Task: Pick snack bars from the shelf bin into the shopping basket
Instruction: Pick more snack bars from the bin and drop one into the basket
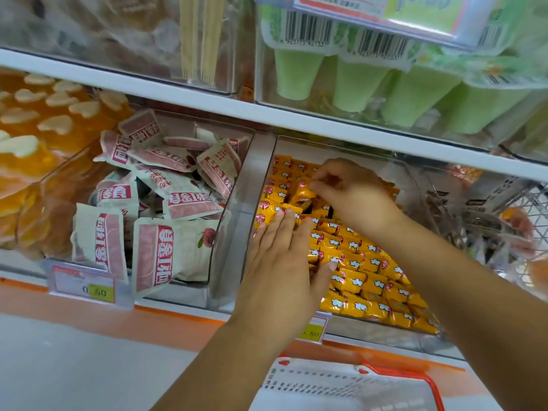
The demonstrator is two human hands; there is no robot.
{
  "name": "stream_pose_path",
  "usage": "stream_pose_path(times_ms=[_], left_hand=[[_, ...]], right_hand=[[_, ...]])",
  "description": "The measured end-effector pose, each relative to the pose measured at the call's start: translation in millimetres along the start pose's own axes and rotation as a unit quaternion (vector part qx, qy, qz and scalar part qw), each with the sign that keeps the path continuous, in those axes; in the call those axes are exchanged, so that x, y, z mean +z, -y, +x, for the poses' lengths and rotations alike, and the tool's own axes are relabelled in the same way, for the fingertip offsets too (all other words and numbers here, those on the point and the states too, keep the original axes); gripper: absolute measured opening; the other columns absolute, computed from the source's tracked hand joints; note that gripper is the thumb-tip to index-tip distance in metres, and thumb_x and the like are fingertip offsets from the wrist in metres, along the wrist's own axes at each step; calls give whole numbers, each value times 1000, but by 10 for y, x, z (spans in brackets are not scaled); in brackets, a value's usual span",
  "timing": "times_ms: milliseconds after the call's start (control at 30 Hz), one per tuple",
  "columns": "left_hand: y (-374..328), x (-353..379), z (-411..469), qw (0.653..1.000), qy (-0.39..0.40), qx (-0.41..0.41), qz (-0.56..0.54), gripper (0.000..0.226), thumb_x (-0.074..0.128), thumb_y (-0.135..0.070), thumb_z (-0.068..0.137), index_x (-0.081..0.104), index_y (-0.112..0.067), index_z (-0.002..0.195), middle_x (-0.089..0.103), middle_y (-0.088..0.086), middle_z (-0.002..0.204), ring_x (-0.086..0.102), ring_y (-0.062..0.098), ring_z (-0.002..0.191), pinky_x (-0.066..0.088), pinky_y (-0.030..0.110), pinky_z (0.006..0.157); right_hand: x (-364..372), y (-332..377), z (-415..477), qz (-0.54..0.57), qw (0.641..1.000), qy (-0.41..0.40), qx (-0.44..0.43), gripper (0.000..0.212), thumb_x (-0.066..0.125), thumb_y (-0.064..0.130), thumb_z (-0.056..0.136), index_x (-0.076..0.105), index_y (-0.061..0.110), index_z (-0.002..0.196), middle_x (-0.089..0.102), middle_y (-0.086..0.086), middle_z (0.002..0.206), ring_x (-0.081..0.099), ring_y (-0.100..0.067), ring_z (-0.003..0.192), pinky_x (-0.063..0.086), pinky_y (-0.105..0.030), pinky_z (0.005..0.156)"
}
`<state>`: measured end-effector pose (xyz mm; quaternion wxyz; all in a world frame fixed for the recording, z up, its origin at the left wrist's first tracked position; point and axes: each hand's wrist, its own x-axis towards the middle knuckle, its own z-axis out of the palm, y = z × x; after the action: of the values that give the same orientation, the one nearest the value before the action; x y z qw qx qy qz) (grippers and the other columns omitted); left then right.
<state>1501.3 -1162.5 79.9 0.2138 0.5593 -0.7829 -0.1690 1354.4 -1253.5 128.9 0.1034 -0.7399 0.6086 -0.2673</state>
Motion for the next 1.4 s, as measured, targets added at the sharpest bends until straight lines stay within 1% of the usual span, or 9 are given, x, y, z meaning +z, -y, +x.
stream_pose_path(times_ms=[100,300,500,633,733,800,933,1100,1400], left_hand=[[-39,-99,-35,995,-21,-22,-96,73,38,-58,97,0,-37,155,-5,-14,164,-4,6,150,-1,24,117],[-102,-267,-184,973,-25,-14,-230,68,51,-45,97,12,-46,152,22,-21,157,28,1,141,34,31,114],[-235,-450,-444,904,35,-68,-421,36,56,-26,98,52,-41,131,63,-15,120,69,2,95,56,21,74],[-372,-527,-646,848,70,-105,-515,28,61,-8,94,63,-25,116,67,2,117,75,16,85,58,24,61],[-414,-520,-770,822,78,-121,-551,27,65,0,89,67,-17,110,68,6,116,75,20,83,57,23,63],[-438,-514,-820,815,75,-123,-561,25,66,0,88,68,-16,108,70,7,114,75,23,83,58,24,67],[-444,-564,-841,788,87,-122,-597,23,62,0,90,70,-12,107,75,14,101,75,28,86,59,24,69],[-436,-607,-802,770,124,-110,-616,29,52,1,93,70,-13,111,76,14,99,74,30,92,60,25,74],[-390,-603,-737,788,166,-79,-587,40,56,-13,87,62,-22,125,75,8,109,71,21,104,57,24,86]], right_hand=[[-193,58,-427,76,995,-67,9,3,62,24,95,65,24,96,65,15,90,61,-1,81,43,-7,68],[-357,172,-1302,333,928,-146,83,13,60,3,92,63,14,87,72,11,100,72,-8,86,58,-24,76],[-411,244,-1943,453,857,-182,165,10,61,21,80,67,27,74,73,-3,86,74,-25,81,57,-22,74],[-525,286,-2198,459,859,-144,173,7,64,27,79,68,24,84,75,-9,94,73,-29,90,58,-34,81],[-612,298,-2334,458,864,-109,180,39,78,50,67,67,22,92,75,-12,100,73,-32,92,55,-46,87],[-620,306,-2385,445,866,-114,198,44,81,47,65,64,19,94,75,-13,97,73,-31,90,54,-50,91],[-581,267,-2425,518,824,-120,197,56,92,54,47,67,22,87,74,-16,101,72,-37,93,59,-40,85],[-663,178,-2402,611,760,-97,200,48,89,26,57,66,6,94,71,-23,107,70,-40,96,59,-33,75],[-764,114,-2319,616,754,-49,220,40,58,6,82,55,-2,121,70,-23,111,71,-36,100,59,-34,83]])
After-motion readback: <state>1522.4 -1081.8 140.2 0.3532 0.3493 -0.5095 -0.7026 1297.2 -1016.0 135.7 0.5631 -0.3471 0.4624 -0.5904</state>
